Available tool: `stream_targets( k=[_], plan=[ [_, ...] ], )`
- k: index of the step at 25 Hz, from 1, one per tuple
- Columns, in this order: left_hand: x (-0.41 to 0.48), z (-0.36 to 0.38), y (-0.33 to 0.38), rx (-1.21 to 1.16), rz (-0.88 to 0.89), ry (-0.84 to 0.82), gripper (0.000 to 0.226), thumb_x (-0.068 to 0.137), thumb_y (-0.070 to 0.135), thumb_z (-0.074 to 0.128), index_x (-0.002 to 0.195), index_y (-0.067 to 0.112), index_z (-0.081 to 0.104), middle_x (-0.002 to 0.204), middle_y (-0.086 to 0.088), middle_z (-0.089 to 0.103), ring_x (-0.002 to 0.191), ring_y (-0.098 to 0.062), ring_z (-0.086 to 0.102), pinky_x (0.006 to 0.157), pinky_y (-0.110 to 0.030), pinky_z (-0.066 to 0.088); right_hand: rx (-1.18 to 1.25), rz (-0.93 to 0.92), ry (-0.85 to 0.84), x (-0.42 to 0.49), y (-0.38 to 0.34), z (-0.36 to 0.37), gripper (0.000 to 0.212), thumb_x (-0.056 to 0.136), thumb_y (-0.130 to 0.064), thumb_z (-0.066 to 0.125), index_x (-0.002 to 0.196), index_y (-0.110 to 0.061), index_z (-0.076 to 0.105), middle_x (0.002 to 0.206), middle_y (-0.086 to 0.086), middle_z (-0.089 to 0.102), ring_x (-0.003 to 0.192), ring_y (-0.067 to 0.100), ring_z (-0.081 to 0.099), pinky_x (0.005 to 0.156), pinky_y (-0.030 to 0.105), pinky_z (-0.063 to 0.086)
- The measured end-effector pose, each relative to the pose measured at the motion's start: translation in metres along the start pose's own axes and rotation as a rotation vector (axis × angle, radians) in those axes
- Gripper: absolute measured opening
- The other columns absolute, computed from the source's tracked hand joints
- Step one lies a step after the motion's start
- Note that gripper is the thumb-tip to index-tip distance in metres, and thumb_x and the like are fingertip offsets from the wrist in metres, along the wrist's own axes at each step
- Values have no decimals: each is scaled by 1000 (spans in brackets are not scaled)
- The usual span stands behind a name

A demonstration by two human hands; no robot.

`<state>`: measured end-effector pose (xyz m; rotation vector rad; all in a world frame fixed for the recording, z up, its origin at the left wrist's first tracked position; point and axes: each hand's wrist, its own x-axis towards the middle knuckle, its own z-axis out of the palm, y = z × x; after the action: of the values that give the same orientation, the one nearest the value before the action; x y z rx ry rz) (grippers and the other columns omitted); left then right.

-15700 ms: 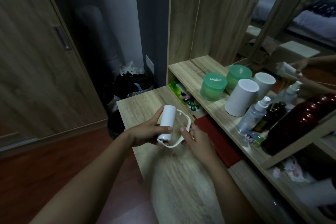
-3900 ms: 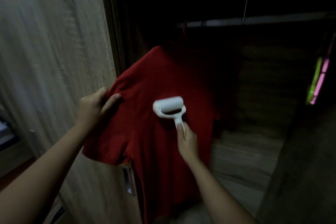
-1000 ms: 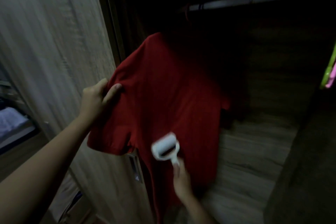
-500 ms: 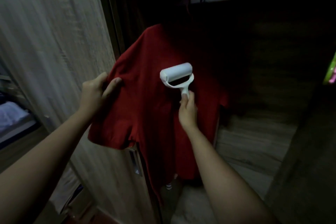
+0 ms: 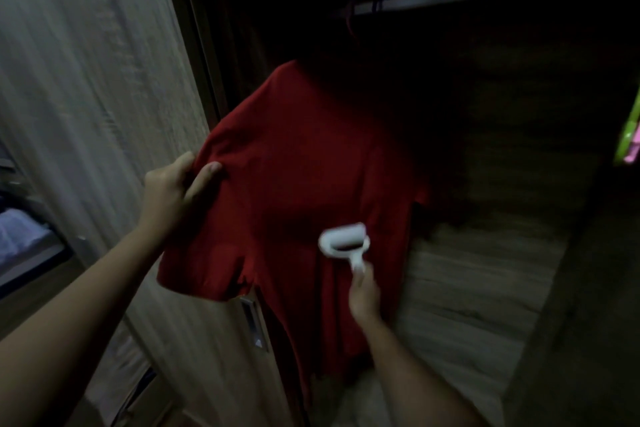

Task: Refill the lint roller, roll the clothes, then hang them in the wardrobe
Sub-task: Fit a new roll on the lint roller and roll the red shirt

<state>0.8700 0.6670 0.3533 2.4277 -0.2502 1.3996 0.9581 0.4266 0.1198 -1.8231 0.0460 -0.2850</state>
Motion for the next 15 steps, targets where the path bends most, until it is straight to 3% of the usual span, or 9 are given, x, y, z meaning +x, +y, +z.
stream_targets(
  k=[2, 4, 7, 9, 11, 13, 15],
  plan=[
    [-1, 0, -2, 4, 5, 9, 54, 88, 48, 42, 69, -2, 48, 52, -8, 40, 46, -20, 40, 51, -33, 32, 30, -24, 77, 50, -58, -19, 33, 100, -21, 34, 123, -4, 50, 112, 23, 62, 102, 36, 59, 80, 34, 41],
    [0, -1, -1, -9, -7, 17, 48, 88, 48, 44, 67, 5, 43, 49, -2, 35, 48, -13, 35, 51, -32, 29, 89, -77, 85, 81, -99, -28, 33, 100, -24, 32, 124, -7, 49, 100, 20, 62, 90, 31, 58, 74, 31, 38],
    [0, 1, -2, 0, -10, 9, 48, 89, 48, 44, 66, 6, 42, 49, -1, 33, 54, -13, 37, 49, -30, 21, 45, -115, 38, 56, -52, -12, 33, 100, -23, 33, 124, -6, 49, 96, 13, 60, 86, 22, 56, 72, 25, 35],
    [0, 2, -4, 6, -15, 9, 52, 89, 48, 44, 66, 1, 45, 50, -5, 35, 54, -13, 37, 48, -29, 23, -126, 22, 18, 8, 22, 7, 35, 99, -22, 34, 123, -2, 51, 111, 18, 62, 101, 27, 60, 79, 27, 38],
    [-1, 2, -3, 9, -21, 4, 50, 88, 47, 44, 64, 2, 44, 48, -1, 32, 53, -11, 39, 48, -27, 25, -285, 172, -103, -45, 80, 14, 45, 97, -32, 31, 125, -2, 50, 122, 20, 59, 111, 34, 57, 88, 33, 41],
    [-1, 1, -2, 20, 0, 6, 45, 88, 45, 44, 63, 8, 42, 47, 6, 31, 51, -2, 44, 50, -19, 30, -361, 117, -127, -46, 88, 10, 53, 95, -41, 29, 125, -2, 50, 124, 22, 58, 112, 35, 56, 91, 35, 40],
    [0, 0, -2, 15, 3, -5, 43, 88, 45, 44, 64, 10, 42, 47, 6, 31, 50, -2, 44, 50, -19, 28, -299, 110, 0, -6, 51, 6, 49, 96, -37, 34, 124, 0, 50, 122, 25, 59, 111, 37, 57, 91, 36, 40]
  ],
)
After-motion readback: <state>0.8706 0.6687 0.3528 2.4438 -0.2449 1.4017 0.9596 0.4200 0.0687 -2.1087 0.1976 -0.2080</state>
